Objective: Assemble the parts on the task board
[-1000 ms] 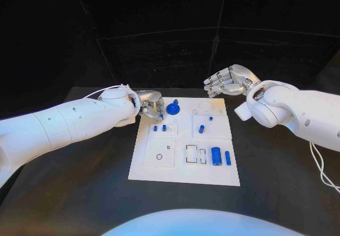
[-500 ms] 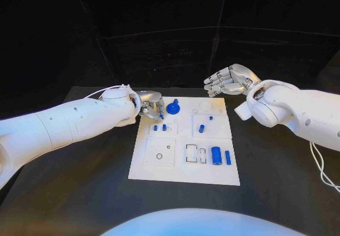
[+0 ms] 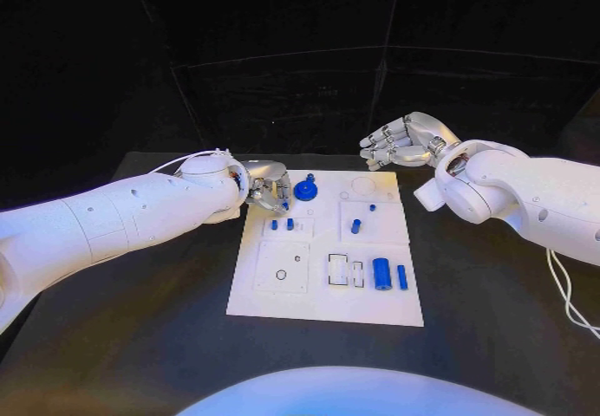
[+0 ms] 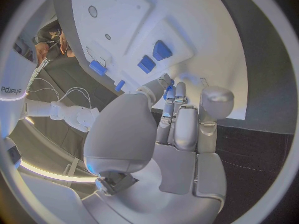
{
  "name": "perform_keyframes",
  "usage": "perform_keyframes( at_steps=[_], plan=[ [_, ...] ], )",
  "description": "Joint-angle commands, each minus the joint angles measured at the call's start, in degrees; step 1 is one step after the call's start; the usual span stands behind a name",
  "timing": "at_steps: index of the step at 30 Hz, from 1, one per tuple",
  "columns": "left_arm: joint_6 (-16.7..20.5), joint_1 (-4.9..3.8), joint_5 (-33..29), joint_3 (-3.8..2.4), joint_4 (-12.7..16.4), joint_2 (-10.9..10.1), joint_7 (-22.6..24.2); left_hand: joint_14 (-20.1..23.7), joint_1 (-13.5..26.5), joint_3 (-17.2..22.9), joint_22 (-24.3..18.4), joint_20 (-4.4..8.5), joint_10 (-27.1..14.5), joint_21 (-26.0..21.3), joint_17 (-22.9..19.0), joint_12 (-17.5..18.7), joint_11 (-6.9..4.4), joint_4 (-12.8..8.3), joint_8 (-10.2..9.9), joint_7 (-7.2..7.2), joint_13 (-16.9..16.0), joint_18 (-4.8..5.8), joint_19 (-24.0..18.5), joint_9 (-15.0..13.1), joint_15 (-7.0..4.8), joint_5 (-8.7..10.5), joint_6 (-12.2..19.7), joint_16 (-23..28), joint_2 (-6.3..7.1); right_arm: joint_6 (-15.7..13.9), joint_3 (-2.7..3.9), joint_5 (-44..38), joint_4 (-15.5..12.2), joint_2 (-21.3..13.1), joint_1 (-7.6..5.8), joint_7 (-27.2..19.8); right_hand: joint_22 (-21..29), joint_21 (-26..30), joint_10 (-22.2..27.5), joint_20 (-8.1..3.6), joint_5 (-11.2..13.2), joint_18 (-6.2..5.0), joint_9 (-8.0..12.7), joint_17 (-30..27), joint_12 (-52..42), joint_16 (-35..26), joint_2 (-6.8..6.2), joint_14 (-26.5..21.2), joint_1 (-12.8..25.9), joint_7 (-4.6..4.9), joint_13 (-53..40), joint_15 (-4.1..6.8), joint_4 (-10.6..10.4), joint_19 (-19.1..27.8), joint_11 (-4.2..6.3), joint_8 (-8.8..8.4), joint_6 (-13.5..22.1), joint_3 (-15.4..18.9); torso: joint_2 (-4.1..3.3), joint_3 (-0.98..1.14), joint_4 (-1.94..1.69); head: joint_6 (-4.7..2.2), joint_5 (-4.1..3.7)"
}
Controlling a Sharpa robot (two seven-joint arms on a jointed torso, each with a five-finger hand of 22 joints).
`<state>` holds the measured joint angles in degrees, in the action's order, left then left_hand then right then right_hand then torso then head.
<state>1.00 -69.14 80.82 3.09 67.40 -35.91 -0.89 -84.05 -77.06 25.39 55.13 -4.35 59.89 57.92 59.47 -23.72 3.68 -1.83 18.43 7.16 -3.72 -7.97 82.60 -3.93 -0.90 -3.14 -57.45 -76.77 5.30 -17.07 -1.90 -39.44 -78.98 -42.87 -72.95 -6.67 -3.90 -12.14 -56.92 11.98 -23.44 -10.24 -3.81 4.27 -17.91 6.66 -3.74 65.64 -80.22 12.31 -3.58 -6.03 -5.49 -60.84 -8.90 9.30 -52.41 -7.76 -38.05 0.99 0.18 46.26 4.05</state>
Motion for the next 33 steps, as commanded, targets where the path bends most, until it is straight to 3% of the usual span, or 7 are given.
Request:
perform_keyframes(
  at_steps=[1, 17, 33],
  plan=[
    [-0.2, -0.03, -0.2, -0.01, 0.1, 0.1, 0.1, -0.7, 0.5, 0.0, 0.0, 0.06, 0.3, 0.4, 0.0, 0.3, 0.0, -0.1, -0.3, 0.14, -0.1, 0.98, 0.3, 0.0, -0.35, -0.06, -0.3, -0.3, -0.15, 0.4, 0.04, -0.1, 0.0, 0.0, -0.12, -0.3, 0.0, 0.2, -0.5, 0.15, -0.2, -0.26, 0.0, -0.1, 0.4, -0.2, 0.06, 0.4, 0.6, 0.16, 0.1, -0.19, 0.0, -0.4, 0.0, -0.3, -0.4, -0.2, -0.02, 0.02, 0.04, 0.04, 0.01],
    [-1.2, -0.02, -0.2, 0.01, -0.3, 0.6, -1.3, -0.7, 0.6, -0.1, 0.0, 0.07, 0.2, 0.3, 0.0, 0.7, 0.04, -0.2, -0.7, 0.17, 0.0, 0.97, 0.3, 0.0, -0.36, -0.05, -0.3, -0.4, -0.04, 0.4, 0.04, -0.1, 0.0, 0.0, -0.12, -0.2, 0.0, 0.4, -0.5, 0.14, -0.2, -0.24, 0.1, -0.2, 0.5, -0.4, 0.0, 0.4, 0.7, 0.17, 0.1, -0.2, 0.0, -0.5, -0.01, -0.41, -0.4, -0.4, 0.01, 0.03, 0.07, 0.09, -0.07],
    [-2.2, -0.03, -0.2, 0.03, -0.7, 0.9, -2.3, -0.5, 1.2, -0.4, -0.1, -0.24, -0.8, 0.0, -0.6, 2.6, 0.68, -0.3, -2.5, 0.83, 0.0, 0.98, 0.0, 0.2, 0.12, 0.01, 0.8, -0.3, 0.39, 0.4, 0.04, -0.1, 0.0, 0.0, -0.12, -0.1, 0.0, 0.4, -0.4, 0.14, -0.2, -0.23, 0.1, -0.3, 0.6, -0.4, -0.05, 0.4, 0.7, 0.18, 0.1, -0.21, 0.1, -0.5, -0.02, -0.45, -0.4, -0.4, 0.01, 0.04, 0.02, 0.19, -0.21]
  ],
)
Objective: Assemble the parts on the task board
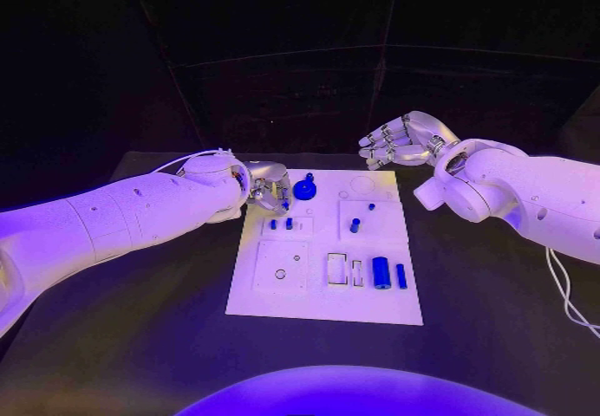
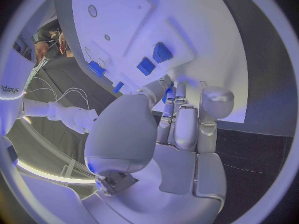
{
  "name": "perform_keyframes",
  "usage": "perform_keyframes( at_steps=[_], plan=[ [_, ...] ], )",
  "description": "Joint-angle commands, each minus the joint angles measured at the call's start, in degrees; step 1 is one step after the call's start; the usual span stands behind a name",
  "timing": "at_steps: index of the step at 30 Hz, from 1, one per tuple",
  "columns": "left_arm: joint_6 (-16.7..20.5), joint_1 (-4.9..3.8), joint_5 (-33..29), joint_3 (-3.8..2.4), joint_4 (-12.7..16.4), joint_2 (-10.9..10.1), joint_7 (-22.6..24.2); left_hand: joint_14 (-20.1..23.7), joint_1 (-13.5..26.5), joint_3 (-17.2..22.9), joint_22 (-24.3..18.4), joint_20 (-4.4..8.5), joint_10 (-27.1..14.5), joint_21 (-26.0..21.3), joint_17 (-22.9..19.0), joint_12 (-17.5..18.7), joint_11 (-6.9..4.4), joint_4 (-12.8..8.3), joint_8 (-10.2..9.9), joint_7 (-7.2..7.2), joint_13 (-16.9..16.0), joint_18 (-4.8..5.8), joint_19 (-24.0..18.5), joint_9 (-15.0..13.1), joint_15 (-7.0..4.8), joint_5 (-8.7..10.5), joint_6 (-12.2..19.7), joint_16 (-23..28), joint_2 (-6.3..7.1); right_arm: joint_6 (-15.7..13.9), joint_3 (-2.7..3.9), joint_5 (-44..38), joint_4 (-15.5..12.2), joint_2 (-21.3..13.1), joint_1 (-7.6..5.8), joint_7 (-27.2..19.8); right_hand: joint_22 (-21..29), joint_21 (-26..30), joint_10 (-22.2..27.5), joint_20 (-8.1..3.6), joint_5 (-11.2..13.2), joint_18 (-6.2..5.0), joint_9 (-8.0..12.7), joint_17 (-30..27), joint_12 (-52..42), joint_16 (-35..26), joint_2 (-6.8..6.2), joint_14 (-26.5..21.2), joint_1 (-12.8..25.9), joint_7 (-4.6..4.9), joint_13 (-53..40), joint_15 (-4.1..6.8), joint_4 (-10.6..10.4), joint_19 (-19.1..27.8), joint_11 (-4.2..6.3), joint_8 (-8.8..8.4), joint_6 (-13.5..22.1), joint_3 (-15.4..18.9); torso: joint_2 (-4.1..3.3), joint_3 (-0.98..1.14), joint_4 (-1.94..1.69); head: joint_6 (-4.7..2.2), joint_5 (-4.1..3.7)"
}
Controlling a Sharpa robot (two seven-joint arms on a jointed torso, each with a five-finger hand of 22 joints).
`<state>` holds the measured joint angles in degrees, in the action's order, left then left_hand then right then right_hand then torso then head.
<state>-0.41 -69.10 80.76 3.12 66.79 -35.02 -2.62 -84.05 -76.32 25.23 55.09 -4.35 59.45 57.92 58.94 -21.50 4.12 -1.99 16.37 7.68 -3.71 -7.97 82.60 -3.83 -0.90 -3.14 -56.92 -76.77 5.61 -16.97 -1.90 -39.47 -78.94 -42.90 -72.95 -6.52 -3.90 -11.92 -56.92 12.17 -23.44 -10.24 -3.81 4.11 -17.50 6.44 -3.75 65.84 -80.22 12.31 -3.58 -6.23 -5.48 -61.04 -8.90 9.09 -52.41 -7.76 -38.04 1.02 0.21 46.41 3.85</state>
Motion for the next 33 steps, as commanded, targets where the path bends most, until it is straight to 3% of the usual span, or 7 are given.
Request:
perform_keyframes(
  at_steps=[1, 15, 23, 29, 33],
  plan=[
    [-0.7, -0.07, -0.1, 0.0, -0.1, 0.0, -0.6, -0.5, 0.4, -0.2, 0.0, -0.3, -0.5, 0.0, -0.1, 0.7, 0.34, -0.2, -0.9, 0.43, 0.0, 0.99, 0.0, 0.2, 0.21, 0.0, 0.7, -0.3, 0.17, 0.3, 0.04, -0.1, 0.0, 0.0, -0.12, -0.2, 0.0, 0.2, -0.4, -0.06, -0.2, -0.23, 0.1, -0.1, 0.2, -0.2, -0.05, 0.2, 0.7, 0.18, 0.1, -0.01, 0.1, -0.3, -0.02, -0.24, -0.4, -0.4, 0.01, 0.0, -0.02, 0.05, -0.04],
    [1.2, -0.07, -0.5, 0.0, 0.1, -0.2, -0.4, -0.3, 0.6, -0.3, 0.8, -0.68, -1.3, 0.5, -1.1, 2.6, 0.7, -0.8, -4.6, 0.96, 0.0, 1.07, 0.0, 0.3, 0.53, 0.01, 4.4, -0.1, 1.22, 0.3, 0.04, -0.2, 0.1, 0.0, -0.12, -0.1, 0.0, 0.3, -0.4, -0.05, -0.2, -0.22, 0.1, -0.1, 0.2, -0.3, -0.12, 0.2, 0.7, 0.2, 0.1, -0.03, 0.1, -0.3, -0.05, -0.31, -0.3, -0.5, 0.01, -0.03, -0.01, 0.09, -0.08],
    [1.4, -0.07, -0.9, -0.01, 0.4, -1.0, -0.9, -0.3, 0.6, -0.4, 0.7, -0.76, -1.7, 0.3, -1.4, 3.1, 0.86, -0.9, -5.3, 1.14, 0.0, 1.04, -0.1, 0.2, 0.62, 0.01, 5.1, 0.0, 1.51, 0.4, 0.04, -1.3, 0.4, -0.2, -0.12, 0.1, 0.0, 0.5, -0.3, -0.05, -0.1, -0.22, 0.1, -0.3, 0.5, -0.5, -0.26, 0.2, 0.6, 0.2, 0.1, -0.06, 0.3, -0.4, -0.08, -0.5, -0.2, -0.7, 0.03, -0.04, -0.07, -0.09, -0.15],
    [1.7, -0.13, -1.9, -0.03, 1.9, -3.2, -0.7, -0.3, 0.0, 0.0, 0.8, -0.84, -1.6, 0.3, -1.5, 3.3, 0.95, -1.3, -5.2, 1.12, 0.0, 1.04, -0.1, 0.0, 0.7, -0.02, 4.3, -0.1, 1.16, 1.1, 0.04, -4.8, 1.4, -0.5, -0.12, 0.6, -0.8, -1.0, -0.8, -1.42, 2.0, -0.34, 0.0, 0.1, 1.1, 0.5, -0.61, 3.5, -1.1, -0.57, 0.1, 1.15, 2.2, -3.9, 0.58, -0.64, -1.0, -2.4, 0.08, -0.05, -0.1, -0.18, -0.22],
    [4.5, -0.42, -5.4, -0.08, 3.4, -5.4, 1.2, -0.2, -0.2, 0.4, 0.6, -0.88, -0.6, 0.1, -1.8, 3.1, 0.93, -1.5, -4.7, 1.13, -0.2, 0.97, -0.2, -0.2, 0.67, -0.02, 2.8, 0.0, 0.77, 1.8, 0.04, -8.2, 2.3, -0.9, -0.13, 1.0, -1.9, -3.2, -3.3, -2.94, 2.8, -0.18, -0.1, 0.8, 0.9, 1.6, -0.83, 6.8, -1.7, -1.38, 0.0, 2.53, 3.5, -6.8, 1.55, -0.37, -2.9, -3.6, 0.17, -0.05, -0.13, -0.33, -0.29]
  ],
)
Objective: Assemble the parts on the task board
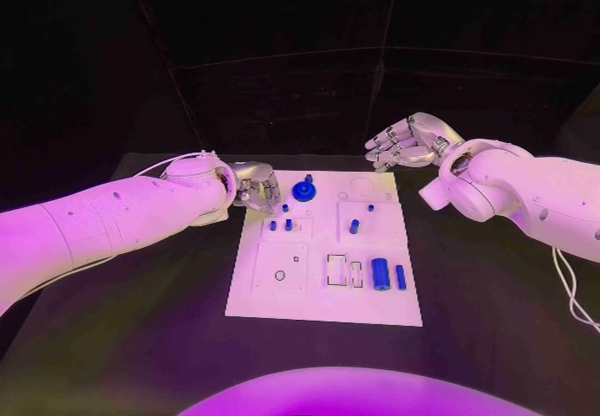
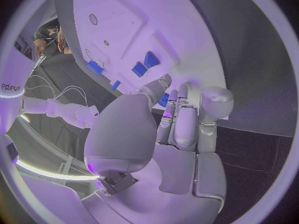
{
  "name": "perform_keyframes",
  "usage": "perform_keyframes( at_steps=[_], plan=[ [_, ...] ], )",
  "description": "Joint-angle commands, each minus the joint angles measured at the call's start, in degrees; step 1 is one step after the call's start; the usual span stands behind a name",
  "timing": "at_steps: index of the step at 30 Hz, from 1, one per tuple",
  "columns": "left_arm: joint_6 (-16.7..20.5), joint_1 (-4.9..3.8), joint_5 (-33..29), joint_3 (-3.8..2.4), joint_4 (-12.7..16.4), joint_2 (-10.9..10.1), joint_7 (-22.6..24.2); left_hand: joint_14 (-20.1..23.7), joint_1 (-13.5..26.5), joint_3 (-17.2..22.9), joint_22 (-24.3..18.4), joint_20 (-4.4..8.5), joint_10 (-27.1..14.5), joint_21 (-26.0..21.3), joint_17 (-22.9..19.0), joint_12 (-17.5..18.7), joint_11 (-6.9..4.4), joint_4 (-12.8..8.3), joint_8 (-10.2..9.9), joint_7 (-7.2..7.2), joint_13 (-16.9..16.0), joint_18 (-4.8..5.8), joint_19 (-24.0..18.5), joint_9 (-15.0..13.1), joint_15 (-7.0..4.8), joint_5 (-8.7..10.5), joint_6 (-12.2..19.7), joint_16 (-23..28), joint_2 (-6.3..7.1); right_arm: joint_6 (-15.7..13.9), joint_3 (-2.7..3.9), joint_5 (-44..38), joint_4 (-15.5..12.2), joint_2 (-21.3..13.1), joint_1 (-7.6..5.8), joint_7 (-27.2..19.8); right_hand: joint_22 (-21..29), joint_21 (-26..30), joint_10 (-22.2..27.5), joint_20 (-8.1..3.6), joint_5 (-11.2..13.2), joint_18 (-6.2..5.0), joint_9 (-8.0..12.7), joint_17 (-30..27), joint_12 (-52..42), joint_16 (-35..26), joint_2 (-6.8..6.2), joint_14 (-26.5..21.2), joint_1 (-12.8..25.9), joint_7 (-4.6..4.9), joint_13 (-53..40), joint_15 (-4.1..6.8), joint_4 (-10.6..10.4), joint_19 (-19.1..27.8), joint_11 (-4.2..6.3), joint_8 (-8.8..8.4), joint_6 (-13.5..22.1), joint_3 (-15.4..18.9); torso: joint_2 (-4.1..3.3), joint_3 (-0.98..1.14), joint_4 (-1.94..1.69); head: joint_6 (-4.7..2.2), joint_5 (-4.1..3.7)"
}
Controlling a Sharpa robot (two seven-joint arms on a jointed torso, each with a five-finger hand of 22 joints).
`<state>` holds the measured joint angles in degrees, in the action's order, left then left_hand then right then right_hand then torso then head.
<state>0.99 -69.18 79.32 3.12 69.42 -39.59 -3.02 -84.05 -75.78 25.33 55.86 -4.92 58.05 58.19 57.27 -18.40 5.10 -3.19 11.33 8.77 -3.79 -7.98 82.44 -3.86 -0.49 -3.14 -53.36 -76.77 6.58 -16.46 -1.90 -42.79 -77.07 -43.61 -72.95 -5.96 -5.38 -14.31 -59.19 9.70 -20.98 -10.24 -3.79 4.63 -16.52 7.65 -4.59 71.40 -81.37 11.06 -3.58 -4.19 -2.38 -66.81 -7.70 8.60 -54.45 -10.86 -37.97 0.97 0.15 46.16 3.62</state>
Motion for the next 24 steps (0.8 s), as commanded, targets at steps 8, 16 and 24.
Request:
perform_keyframes(
  at_steps=[8, 16, 24],
  plan=[
    [15.1, -0.79, -31.6, -0.1, 3.7, -5.2, 12.2, 1.6, -0.4, 1.7, -7.1, -0.11, 5.6, -7.4, -5.8, -1.7, -0.67, -0.3, 0.8, 0.26, -0.8, -0.5, -2.6, -0.1, -0.11, -0.05, -3.6, 3.0, -0.91, 6.1, 0.03, -15.8, 0.2, -2.6, -0.13, 2.8, -5.7, -10.1, -10.7, -4.99, 1.8, 0.0, -0.2, 4.0, 0.2, 5.3, 0.77, 12.8, -2.3, -3.02, -0.2, 4.86, 3.6, -8.4, 3.87, 1.04, -8.2, -2.9, -0.06, -0.1, 0.15, -0.84, -1.53],
    [15.3, -0.76, -60.3, -0.04, 8.0, -7.3, 25.2, 7.3, 2.6, 1.1, -18.9, -0.61, 5.0, -20.6, -19.0, -1.2, -0.19, 1.9, -0.2, 0.61, -0.9, -2.42, -8.6, 0.1, 0.47, -0.02, -4.1, 11.2, -1.93, 4.2, 0.0, -29.5, -2.3, -4.4, -0.09, 5.8, -10.5, -17.2, -11.8, -5.76, 5.1, 0.01, 0.0, 10.7, 7.2, 13.8, -0.86, 14.8, 1.0, -2.96, -0.1, 5.37, 3.0, -9.4, 4.18, -2.71, -8.3, -5.1, -0.08, -0.03, 0.23, -2.02, -4.51],
    [12.2, -0.69, -73.0, -0.01, 9.8, -8.1, 32.6, 10.3, 2.2, 0.1, -19.7, -0.91, 4.5, -22.2, -23.4, -0.9, -0.08, 1.8, -0.8, 0.55, -0.9, -2.45, -10.0, 0.1, 0.67, -0.08, -3.7, 13.6, -2.2, 0.0, -0.02, -41.4, -4.8, -4.3, 0.5, 10.7, -14.2, -22.6, -9.3, -5.74, 5.7, 0.04, 0.0, 15.4, 10.0, 21.2, -2.3, 15.3, 2.4, -2.91, 0.0, 5.38, 2.6, -10.0, 3.69, -4.65, -8.0, -7.1, -0.08, 0.06, 0.09, -2.89, -5.79]
  ],
)
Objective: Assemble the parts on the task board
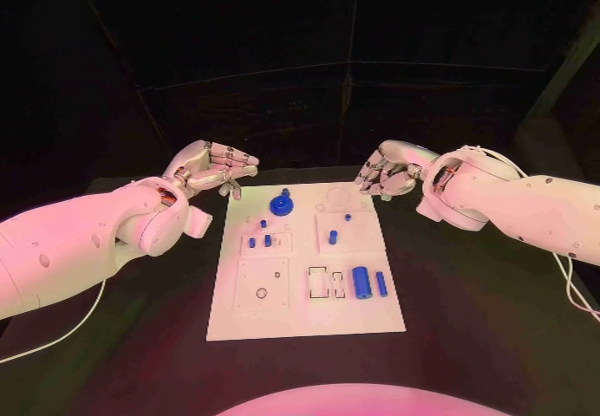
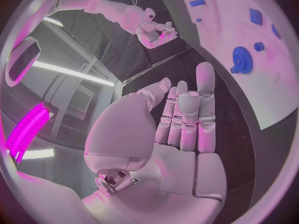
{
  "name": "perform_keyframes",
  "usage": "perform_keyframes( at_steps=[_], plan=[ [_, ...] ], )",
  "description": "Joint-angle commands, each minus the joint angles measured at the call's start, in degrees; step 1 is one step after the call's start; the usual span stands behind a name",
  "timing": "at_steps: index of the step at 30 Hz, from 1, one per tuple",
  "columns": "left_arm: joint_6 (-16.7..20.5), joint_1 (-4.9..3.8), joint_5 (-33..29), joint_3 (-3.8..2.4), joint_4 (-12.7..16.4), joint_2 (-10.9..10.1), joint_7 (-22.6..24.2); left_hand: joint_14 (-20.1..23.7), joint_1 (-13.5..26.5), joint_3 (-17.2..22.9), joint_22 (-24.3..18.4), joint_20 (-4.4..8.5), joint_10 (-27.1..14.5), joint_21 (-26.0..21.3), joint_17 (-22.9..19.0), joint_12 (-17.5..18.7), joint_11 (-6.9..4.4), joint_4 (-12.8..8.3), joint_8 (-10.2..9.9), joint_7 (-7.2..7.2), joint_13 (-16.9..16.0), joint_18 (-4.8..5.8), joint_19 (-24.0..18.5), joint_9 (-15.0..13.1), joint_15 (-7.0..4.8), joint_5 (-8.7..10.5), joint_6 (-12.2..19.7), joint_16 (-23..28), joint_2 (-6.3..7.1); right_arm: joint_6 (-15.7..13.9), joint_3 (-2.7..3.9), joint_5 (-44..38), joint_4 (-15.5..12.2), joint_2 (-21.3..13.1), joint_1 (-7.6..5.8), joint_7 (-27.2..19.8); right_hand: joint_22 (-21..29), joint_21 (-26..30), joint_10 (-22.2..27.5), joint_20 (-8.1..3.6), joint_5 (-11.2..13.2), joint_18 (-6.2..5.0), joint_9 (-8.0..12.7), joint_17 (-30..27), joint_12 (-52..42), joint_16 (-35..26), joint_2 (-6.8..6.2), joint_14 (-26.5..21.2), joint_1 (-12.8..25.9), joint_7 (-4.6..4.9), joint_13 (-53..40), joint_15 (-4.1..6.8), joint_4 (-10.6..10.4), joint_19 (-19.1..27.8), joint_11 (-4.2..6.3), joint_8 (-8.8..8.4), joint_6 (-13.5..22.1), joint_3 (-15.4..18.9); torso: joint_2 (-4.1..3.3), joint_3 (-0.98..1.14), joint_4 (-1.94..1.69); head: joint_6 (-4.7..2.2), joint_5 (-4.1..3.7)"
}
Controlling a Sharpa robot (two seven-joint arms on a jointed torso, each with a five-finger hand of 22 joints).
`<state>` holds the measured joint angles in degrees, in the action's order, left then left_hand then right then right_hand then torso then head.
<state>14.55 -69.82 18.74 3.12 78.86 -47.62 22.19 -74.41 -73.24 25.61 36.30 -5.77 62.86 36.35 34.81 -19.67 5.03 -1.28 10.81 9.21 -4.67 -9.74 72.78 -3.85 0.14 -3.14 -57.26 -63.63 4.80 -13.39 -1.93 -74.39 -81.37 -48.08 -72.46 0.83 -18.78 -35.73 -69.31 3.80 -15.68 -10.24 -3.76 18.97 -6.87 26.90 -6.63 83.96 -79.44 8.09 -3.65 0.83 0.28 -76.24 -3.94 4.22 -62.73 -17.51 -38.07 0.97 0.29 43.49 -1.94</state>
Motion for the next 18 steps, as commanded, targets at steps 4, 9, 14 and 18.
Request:
perform_keyframes(
  at_steps=[4, 9, 14, 18],
  plan=[
    [-1.9, -0.03, -14.5, -0.01, 0.8, 0.0, 8.4, 1.6, -0.5, -0.3, -0.4, -0.17, -0.6, -0.9, -2.5, 0.5, 0.15, -0.2, -0.5, 0.32, 0.0, -0.67, -0.8, 0.1, 0.18, -0.09, 0.3, 1.4, -0.48, -2.2, 0.0, -13.3, -0.7, 1.4, 0.57, 5.9, -3.1, -4.4, 1.6, 0.37, 0.8, 0.14, 0.0, 3.6, 0.6, 6.6, -1.1, 2.1, 1.0, 0.26, 0.0, 0.23, -0.2, 0.1, -0.4, -0.57, 0.8, -1.4, -0.03, -0.01, -0.16, -0.24, -0.26],
    [-2.1, 0.03, -15.1, 0.0, 1.0, 0.2, 8.8, 2.5, -0.4, -0.8, -0.7, -0.41, -1.5, -1.4, -3.3, 0.7, 0.6, -0.3, -1.0, 0.85, 0.1, -0.61, -1.2, 0.1, 0.55, -0.08, 1.2, 1.8, -0.3, 1.2, -0.02, -15.0, -0.3, 2.8, 1.24, 7.4, -9.9, -10.4, 3.3, 0.76, 1.4, 0.95, 0.0, 5.0, 1.2, 9.1, -1.7, 1.7, 0.9, 0.53, 0.1, -0.17, 0.0, 0.2, -0.83, -0.55, 3.3, -2.4, -0.06, 0.06, -0.22, -0.27, -0.28],
    [-2.4, 0.08, -15.3, 0.01, 1.2, 0.3, 8.9, 2.9, -0.4, -1.0, -0.8, -0.53, -1.7, -1.6, -3.9, 0.6, 0.75, -0.3, -1.0, 0.97, 0.0, -0.59, -1.3, 0.1, 0.68, -0.08, 1.3, 2.1, -0.3, 4.0, -0.03, -15.8, 0.0, 3.8, 1.94, 8.1, -16.9, -16.7, 4.1, 1.16, 1.7, 1.66, 0.0, 6.6, 1.2, 12.2, -1.99, 1.3, 1.0, 0.57, 0.1, -0.4, 0.2, 0.3, -1.02, -0.53, 3.8, -3.2, -0.04, 0.02, -0.12, -0.22, -0.39],
    [-2.5, 0.11, -15.4, 0.01, 1.3, 0.3, 8.8, 3.2, -0.4, -1.1, -0.9, -0.58, -1.8, -1.7, -4.3, 0.6, 0.78, -0.3, -1.0, 1.0, 0.0, -0.59, -1.4, 0.1, 0.72, -0.09, 1.4, 2.3, -0.35, 5.4, -0.04, -16.2, 0.6, 4.5, 2.31, 8.3, -18.5, -18.3, 4.2, 1.35, 1.8, 1.66, -0.1, 7.2, 1.0, 13.4, -2.03, 0.7, 1.2, 0.63, 0.1, -0.43, 0.3, 0.9, -1.06, -0.5, 3.8, -3.5, -0.01, 0.04, -0.06, -0.31, -0.67]
  ],
)
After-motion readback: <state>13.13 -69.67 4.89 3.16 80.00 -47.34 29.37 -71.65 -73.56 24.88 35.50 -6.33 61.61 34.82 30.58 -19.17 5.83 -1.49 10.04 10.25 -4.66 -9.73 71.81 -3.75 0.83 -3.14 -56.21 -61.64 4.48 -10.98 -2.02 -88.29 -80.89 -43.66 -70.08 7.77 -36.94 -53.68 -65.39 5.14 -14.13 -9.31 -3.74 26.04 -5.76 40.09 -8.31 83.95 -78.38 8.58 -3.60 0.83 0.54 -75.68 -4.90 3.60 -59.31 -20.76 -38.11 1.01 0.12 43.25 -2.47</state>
